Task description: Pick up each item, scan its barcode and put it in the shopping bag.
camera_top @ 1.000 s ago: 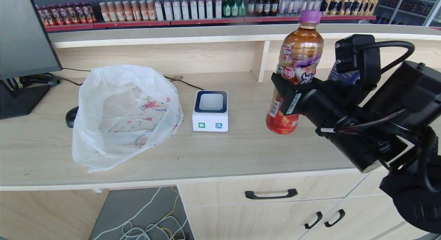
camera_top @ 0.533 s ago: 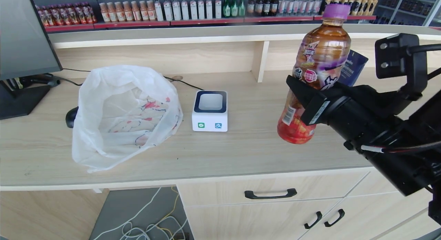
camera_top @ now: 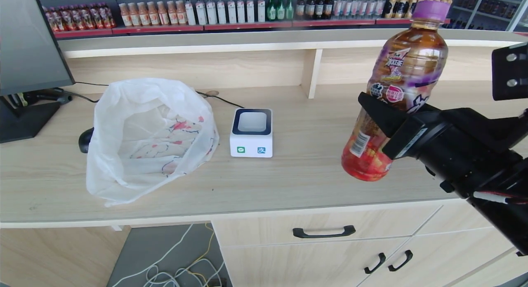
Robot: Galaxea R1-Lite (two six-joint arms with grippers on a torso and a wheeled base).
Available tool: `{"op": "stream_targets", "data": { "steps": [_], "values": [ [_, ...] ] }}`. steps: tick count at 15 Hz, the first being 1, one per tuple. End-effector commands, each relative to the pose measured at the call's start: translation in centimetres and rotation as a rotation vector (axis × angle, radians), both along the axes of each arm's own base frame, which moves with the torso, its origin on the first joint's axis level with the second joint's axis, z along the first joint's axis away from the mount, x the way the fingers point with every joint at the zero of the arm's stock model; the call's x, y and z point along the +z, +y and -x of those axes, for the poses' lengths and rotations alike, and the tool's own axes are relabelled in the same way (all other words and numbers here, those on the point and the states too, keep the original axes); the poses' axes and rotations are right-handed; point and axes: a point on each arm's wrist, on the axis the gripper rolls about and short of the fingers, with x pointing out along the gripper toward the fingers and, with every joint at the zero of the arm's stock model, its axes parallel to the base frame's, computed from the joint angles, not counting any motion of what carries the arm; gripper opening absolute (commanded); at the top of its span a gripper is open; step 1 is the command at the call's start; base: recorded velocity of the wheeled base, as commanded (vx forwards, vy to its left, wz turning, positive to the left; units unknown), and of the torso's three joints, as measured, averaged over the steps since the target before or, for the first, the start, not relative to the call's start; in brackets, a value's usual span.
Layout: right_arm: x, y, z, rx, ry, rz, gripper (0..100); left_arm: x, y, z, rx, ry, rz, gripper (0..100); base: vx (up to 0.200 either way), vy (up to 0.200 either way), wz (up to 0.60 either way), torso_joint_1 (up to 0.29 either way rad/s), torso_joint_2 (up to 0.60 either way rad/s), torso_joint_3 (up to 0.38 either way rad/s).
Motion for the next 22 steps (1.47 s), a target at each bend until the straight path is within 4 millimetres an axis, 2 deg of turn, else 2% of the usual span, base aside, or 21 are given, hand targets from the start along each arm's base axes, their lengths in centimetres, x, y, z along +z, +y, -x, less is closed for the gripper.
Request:
{"op": "stream_targets", "data": {
  "steps": [1,10,13,17,20,22],
  "values": [
    [0.1,-0.1,0.1,0.016,-0.005,-0.002,0,0.0,0.0,0.0,0.000,0.001,-0.001,100,0.000,0.000,0.00,0.000,0.00,0.000],
    [-0.2,0.7,0.6,0.446,0.010,-0.020,0,0.0,0.0,0.0,0.000,0.001,0.001,100,0.000,0.000,0.00,0.000,0.00,0.000],
    [0.7,1.0,0.8,0.655,0.006,-0.049,0,0.0,0.0,0.0,0.000,0.001,-0.001,100,0.000,0.000,0.00,0.000,0.00,0.000],
    [2.7,1.6,0.4,0.742,0.008,-0.146,0,0.0,0.0,0.0,0.000,0.001,-0.001,100,0.000,0.000,0.00,0.000,0.00,0.000],
    [3.3,1.5,0.6,0.830,-0.003,-0.233,0,0.0,0.0,0.0,0.000,0.001,0.001,100,0.000,0.000,0.00,0.000,0.00,0.000],
    [3.5,1.4,0.8,0.862,-0.029,-0.232,0,0.0,0.0,0.0,0.000,0.001,-0.001,100,0.000,0.000,0.00,0.000,0.00,0.000]
  ]
}}
